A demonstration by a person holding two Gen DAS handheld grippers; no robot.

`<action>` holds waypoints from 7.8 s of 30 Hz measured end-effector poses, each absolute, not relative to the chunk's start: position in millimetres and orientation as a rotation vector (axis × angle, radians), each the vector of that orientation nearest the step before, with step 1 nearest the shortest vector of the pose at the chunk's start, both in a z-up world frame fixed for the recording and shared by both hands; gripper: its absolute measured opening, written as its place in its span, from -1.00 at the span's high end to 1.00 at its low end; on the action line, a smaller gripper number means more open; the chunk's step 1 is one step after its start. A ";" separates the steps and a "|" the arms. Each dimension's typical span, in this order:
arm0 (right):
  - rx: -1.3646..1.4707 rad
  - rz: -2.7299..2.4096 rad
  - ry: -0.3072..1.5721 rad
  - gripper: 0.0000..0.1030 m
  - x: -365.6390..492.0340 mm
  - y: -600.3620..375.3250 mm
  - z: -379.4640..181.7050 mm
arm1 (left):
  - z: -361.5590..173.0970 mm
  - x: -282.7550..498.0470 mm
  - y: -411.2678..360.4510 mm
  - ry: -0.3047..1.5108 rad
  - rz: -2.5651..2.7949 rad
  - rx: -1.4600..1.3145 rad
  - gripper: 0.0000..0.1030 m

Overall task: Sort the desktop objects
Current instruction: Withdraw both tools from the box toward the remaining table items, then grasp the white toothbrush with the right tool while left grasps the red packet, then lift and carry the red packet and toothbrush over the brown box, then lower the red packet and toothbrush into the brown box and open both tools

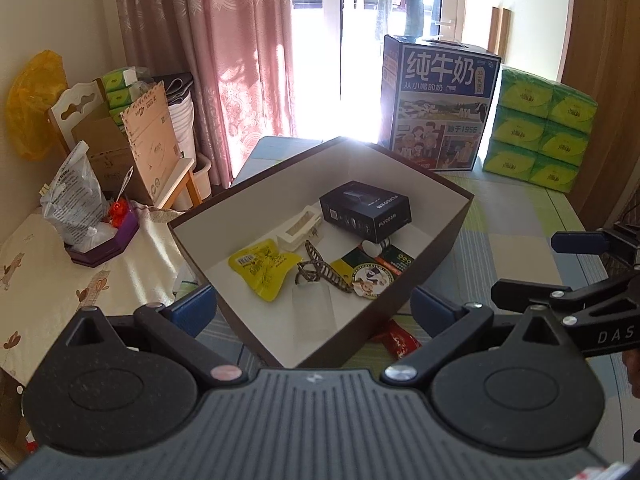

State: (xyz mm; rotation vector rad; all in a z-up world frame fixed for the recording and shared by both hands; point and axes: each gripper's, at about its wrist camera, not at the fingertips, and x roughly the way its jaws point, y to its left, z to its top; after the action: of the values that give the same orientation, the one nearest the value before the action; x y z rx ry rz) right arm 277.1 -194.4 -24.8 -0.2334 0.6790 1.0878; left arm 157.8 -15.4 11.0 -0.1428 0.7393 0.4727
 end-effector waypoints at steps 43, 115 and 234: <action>-0.295 0.814 0.963 -0.97 273.9 -345.3 -115.4 | -75.4 136.9 -100.1 0.977 0.396 -0.227 -0.94; -0.430 0.674 0.870 0.33 379.2 -354.1 -186.7 | -175.0 212.0 -73.3 1.047 0.299 -0.175 0.36; -0.418 1.015 1.002 0.67 370.1 23.1 -131.0 | -98.0 270.3 161.5 0.915 0.348 -0.233 0.51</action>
State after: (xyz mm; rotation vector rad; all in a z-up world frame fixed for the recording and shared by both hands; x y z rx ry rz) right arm 370.1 23.1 -131.0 -0.4182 1.0020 1.0155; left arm 270.3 161.5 -98.0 -0.2328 0.9146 0.3478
